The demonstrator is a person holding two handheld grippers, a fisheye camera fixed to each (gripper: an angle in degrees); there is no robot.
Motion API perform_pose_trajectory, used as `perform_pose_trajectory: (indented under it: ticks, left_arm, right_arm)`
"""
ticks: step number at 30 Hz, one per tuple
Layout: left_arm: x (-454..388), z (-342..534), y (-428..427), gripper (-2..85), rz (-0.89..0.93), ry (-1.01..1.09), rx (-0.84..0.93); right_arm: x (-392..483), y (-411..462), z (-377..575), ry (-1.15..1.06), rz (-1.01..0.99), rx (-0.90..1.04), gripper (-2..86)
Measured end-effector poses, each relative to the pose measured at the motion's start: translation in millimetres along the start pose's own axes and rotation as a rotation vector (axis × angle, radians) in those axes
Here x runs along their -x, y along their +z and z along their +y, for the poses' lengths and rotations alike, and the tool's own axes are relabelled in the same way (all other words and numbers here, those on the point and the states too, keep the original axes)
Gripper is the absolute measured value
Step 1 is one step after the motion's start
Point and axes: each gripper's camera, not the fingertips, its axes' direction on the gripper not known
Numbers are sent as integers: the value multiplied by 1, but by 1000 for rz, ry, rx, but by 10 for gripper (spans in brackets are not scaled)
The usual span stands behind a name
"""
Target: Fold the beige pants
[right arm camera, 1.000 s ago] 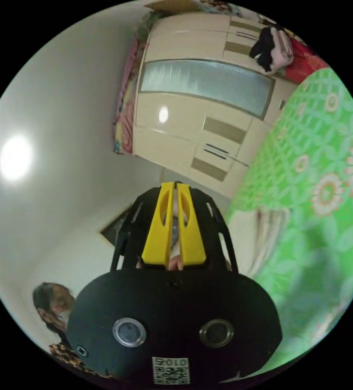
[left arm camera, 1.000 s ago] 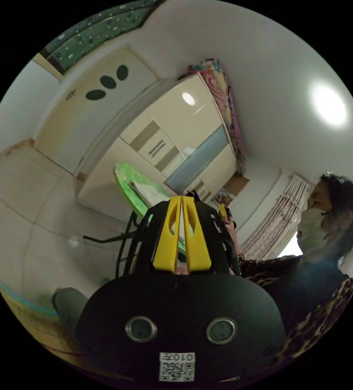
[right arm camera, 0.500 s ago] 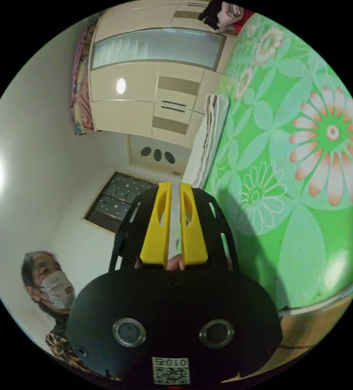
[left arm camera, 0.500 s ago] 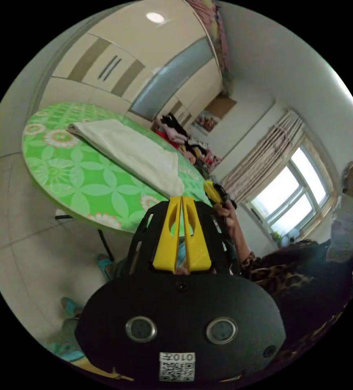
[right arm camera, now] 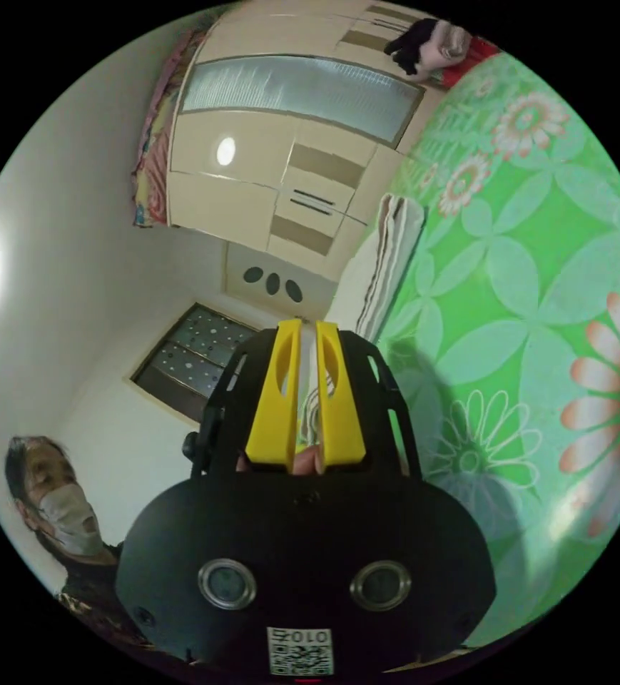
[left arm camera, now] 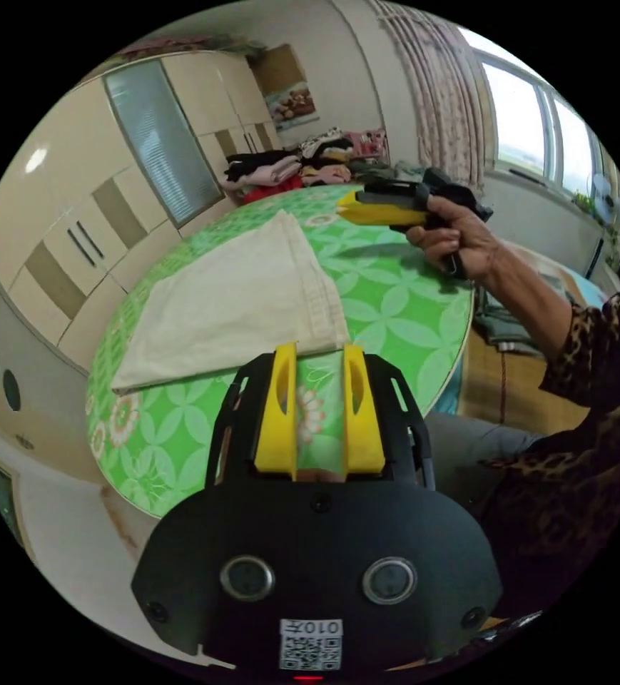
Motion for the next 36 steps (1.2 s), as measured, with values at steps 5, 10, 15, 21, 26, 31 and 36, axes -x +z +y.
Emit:
perform_pose_trajectory:
  ticks: [5,10,15,21,26,31,36]
  left_arm:
    - [-33,10,45,93,-99,98,42]
    - [-57,24,84,75,-128,181,40]
    - [-62,53,125,22,-131,290,63]
    - [-2,104,137,0,87,226,-27]
    - [88,150,153,-3,292,169,-145]
    - [182,196,200,-3,475,127,-212]
    - [279,255,269,-3,620,-31,-226]
  right_arm:
    - [13,-37,27,27,-145,-65,30]
    - [38,-50,47,13,-173,-26,28]
    - [63,-66,68,1,-182,-31,27]
    - [89,-83,88,6,-175,-44,26]
    - [106,-97,101,13,-155,-79,26]
    - [116,-109,108,41,-97,-129,26]
    - [124,-112,112,117,8,-131,25]
